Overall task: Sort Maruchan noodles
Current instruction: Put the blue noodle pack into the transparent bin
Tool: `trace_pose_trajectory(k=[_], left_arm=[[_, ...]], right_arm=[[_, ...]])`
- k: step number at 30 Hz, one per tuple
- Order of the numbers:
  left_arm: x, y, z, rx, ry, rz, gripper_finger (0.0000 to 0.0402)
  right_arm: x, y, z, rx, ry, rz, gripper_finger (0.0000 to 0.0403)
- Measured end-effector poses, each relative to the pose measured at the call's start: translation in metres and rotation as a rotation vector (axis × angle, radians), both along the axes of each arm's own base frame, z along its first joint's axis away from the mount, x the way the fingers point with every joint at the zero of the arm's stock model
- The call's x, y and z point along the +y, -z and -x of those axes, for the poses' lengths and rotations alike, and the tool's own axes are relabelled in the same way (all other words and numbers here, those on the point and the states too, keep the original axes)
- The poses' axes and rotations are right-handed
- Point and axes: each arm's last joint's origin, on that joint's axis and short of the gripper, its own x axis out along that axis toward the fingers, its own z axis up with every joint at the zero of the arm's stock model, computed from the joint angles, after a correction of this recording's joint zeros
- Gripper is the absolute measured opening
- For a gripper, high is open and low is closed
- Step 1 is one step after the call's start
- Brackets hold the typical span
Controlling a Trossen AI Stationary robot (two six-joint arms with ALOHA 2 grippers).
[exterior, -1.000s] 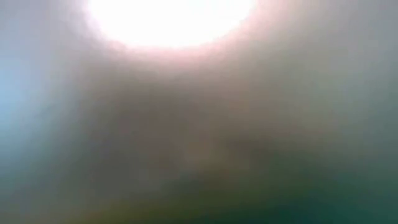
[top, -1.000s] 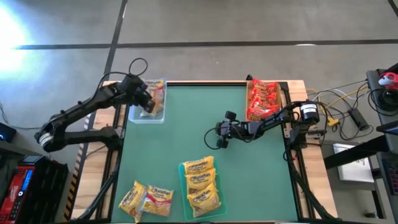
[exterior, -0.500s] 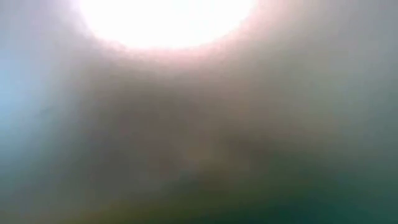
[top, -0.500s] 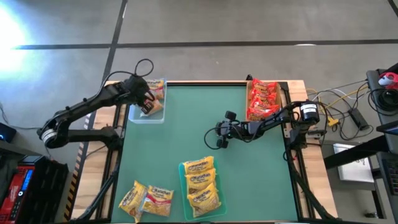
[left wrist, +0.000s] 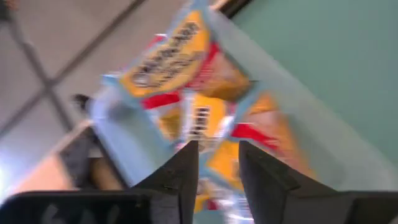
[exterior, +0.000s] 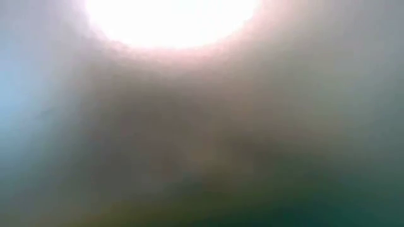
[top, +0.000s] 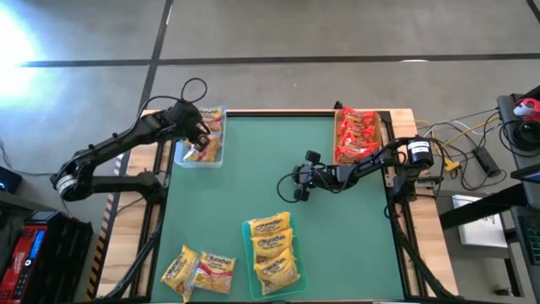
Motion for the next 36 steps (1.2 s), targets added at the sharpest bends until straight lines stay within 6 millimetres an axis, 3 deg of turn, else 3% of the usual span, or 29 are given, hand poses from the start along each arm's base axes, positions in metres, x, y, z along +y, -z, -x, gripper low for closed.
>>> trace_pose_trajectory(k=[7,13,18,22,31,36], left_arm=[[-0.010,0.002,-0.015,-0.326,0.114,0.331,0.0115],[-0.039,0.000,-0.045,-0.436,0.200,0.409,0.0110],[-0.085,0.008,-0.071,-0.402,0.260,0.533,0.0109],[-0.128,0.018,-0.079,-0.322,0.267,0.700,0.0109],[-0.230,0.034,-0.058,-0.031,0.125,1.047,0.0109],[-0.280,0.026,-0.044,0.059,0.035,1.153,0.0108]], right_arm=[[0.000,0.000,0.000,-0.004,0.007,-0.007,0.0043],[0.000,0.000,0.000,-0.006,0.010,-0.009,0.0043],[0.000,0.000,0.000,-0.004,0.010,-0.009,0.0043],[0.000,0.000,0.000,-0.007,0.018,-0.017,0.0043],[0.000,0.001,0.000,-0.008,0.022,-0.021,0.0043],[0.000,0.001,0.000,-0.008,0.022,-0.021,0.0043]])
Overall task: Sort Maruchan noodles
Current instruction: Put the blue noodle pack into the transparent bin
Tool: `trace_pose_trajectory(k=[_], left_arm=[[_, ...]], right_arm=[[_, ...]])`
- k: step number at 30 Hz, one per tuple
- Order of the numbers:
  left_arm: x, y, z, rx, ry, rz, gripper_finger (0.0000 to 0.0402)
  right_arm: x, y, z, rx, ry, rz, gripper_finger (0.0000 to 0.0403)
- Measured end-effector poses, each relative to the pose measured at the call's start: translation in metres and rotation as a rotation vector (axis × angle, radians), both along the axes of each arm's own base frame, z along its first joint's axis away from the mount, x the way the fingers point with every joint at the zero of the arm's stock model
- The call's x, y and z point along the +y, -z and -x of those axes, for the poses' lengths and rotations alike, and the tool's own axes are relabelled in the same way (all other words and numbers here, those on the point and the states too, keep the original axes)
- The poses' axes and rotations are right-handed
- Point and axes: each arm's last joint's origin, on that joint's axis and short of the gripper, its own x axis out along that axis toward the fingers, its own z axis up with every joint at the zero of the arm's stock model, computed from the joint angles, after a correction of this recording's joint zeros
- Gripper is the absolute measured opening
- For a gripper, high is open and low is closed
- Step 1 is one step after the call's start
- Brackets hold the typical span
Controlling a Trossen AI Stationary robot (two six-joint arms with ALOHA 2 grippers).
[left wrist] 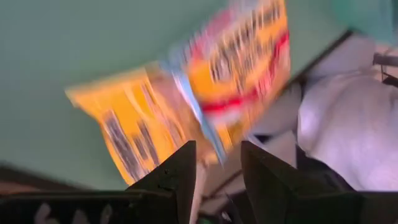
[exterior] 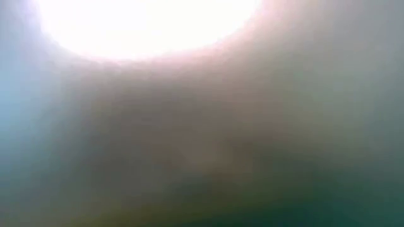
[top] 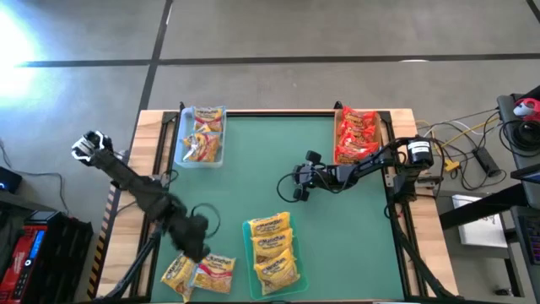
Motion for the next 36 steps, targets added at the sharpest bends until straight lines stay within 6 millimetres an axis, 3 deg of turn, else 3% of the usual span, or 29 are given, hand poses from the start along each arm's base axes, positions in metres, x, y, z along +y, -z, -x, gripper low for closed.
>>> trace_pose_trajectory(k=[7,14,20,25,36], left_arm=[[-0.047,-0.006,-0.001,0.119,-0.102,0.012,0.0100],[-0.082,-0.007,-0.027,0.122,-0.082,0.008,0.0083],[-0.104,0.007,-0.046,0.202,-0.057,0.015,0.0071],[-0.108,0.024,-0.053,0.238,-0.019,-0.002,0.0050],[-0.091,0.071,-0.052,0.239,-0.005,-0.046,0.0015]], right_arm=[[0.000,0.000,0.000,0.000,0.000,0.000,0.0043],[0.000,0.000,0.000,0.001,-0.002,0.002,0.0043],[0.000,0.000,0.000,0.006,-0.009,0.008,0.0043],[0.000,0.000,0.000,0.009,-0.013,0.012,0.0043],[0.000,0.000,0.000,0.008,-0.011,0.010,0.0043]])
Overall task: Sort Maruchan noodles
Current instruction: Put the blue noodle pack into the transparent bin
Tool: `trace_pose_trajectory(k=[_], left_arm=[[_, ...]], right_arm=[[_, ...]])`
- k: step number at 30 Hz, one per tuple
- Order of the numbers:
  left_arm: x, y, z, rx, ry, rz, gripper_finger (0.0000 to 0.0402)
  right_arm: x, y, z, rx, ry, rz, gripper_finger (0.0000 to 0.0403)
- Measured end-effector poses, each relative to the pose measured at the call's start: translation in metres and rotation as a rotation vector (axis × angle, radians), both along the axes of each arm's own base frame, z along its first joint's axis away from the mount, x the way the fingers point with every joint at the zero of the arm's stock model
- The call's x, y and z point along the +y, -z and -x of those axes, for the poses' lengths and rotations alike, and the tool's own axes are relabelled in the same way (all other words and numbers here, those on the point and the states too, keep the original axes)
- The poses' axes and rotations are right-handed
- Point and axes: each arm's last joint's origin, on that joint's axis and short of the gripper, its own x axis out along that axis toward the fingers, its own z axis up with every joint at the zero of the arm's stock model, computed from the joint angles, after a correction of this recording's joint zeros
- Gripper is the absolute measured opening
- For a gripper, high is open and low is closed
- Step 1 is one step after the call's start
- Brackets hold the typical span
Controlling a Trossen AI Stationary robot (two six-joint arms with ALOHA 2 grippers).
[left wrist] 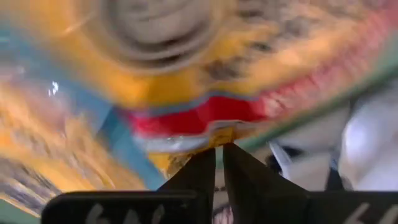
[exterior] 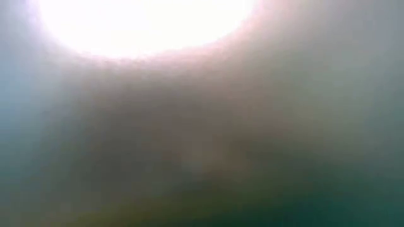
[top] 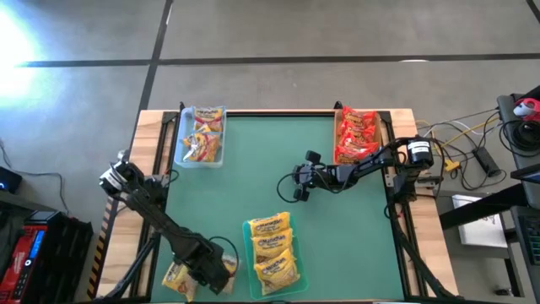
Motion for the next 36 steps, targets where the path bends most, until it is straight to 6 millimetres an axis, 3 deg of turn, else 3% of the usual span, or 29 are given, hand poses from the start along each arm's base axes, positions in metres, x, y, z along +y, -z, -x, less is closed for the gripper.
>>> trace_pose_trajectory(k=[10,18,22,27,32,36], left_arm=[[0.047,0.029,-0.008,-0.035,0.027,-0.126,0.0000],[0.078,0.018,-0.017,-0.063,0.065,-0.210,0.0000],[0.062,-0.015,-0.024,-0.206,0.033,-0.168,0.0000],[0.033,-0.040,-0.030,-0.285,0.006,-0.116,0.0000],[0.011,-0.036,-0.037,-0.283,0.010,-0.113,0.0000],[0.002,-0.020,-0.045,-0.267,0.064,-0.132,0.0000]], right_arm=[[0.000,0.000,0.000,-0.003,0.004,-0.004,0.0043],[0.000,0.000,0.000,-0.003,0.004,-0.004,0.0043],[0.000,0.000,0.000,-0.004,0.006,-0.006,0.0043],[0.000,0.000,0.000,-0.004,0.006,-0.006,0.0043],[0.000,0.000,0.000,-0.006,0.011,-0.010,0.0043],[0.000,0.000,0.000,-0.010,0.017,-0.016,0.0043]])
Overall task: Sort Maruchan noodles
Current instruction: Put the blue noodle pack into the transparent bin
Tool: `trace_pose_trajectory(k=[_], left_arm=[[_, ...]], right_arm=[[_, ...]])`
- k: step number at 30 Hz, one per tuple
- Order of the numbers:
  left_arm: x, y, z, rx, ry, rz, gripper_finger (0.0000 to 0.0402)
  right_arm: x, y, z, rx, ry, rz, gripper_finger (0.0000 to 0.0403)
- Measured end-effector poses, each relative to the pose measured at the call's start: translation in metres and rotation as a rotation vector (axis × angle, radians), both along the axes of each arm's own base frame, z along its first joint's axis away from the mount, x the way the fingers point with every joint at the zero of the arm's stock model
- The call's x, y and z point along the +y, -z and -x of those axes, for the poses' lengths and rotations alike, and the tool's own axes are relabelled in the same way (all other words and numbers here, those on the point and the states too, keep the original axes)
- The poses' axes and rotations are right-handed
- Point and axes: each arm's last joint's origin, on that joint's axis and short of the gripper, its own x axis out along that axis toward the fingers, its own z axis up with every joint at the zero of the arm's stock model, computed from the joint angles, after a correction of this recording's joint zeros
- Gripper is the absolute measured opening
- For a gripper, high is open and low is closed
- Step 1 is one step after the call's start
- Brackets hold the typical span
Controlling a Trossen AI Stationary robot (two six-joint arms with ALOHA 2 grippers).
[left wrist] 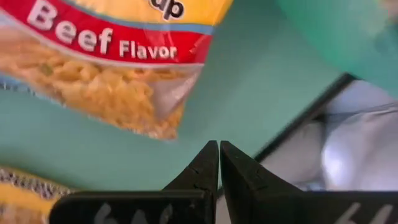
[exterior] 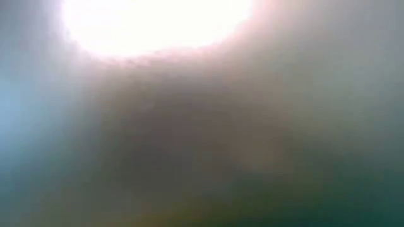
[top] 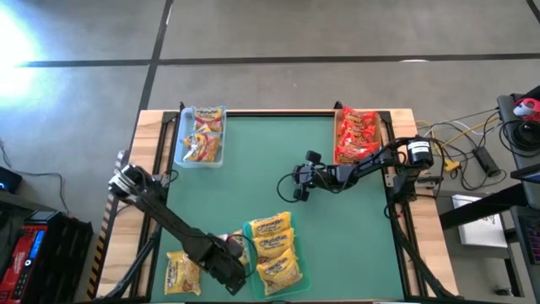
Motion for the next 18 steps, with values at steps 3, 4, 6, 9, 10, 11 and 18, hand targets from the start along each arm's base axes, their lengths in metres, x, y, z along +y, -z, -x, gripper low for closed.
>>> trace_pose_trajectory(k=[3,4,6,9,10,11,18], left_arm=[[0.000,0.007,-0.005,0.003,0.034,-0.028,0.0000],[0.002,0.009,-0.005,0.004,0.047,-0.037,0.0000],[0.007,0.015,-0.005,0.017,0.057,-0.054,0.0000],[0.015,0.025,-0.003,0.047,0.057,-0.074,0.0000],[0.018,0.028,-0.003,0.058,0.054,-0.078,0.0000],[0.022,0.031,-0.003,0.069,0.057,-0.081,0.0000],[0.049,0.040,-0.010,0.073,0.123,-0.089,0.0000]], right_arm=[[0.000,0.000,0.000,0.001,0.000,0.000,0.0043],[0.000,0.000,0.000,0.001,0.000,0.000,0.0043],[0.000,0.000,0.000,0.001,0.000,0.000,0.0043],[0.000,0.000,0.000,0.001,0.000,0.000,0.0043],[0.000,0.000,0.000,0.002,0.000,0.000,0.0043],[0.000,0.000,0.000,0.002,0.000,0.000,0.0043],[0.000,0.000,0.000,-0.001,0.006,-0.006,0.0043]])
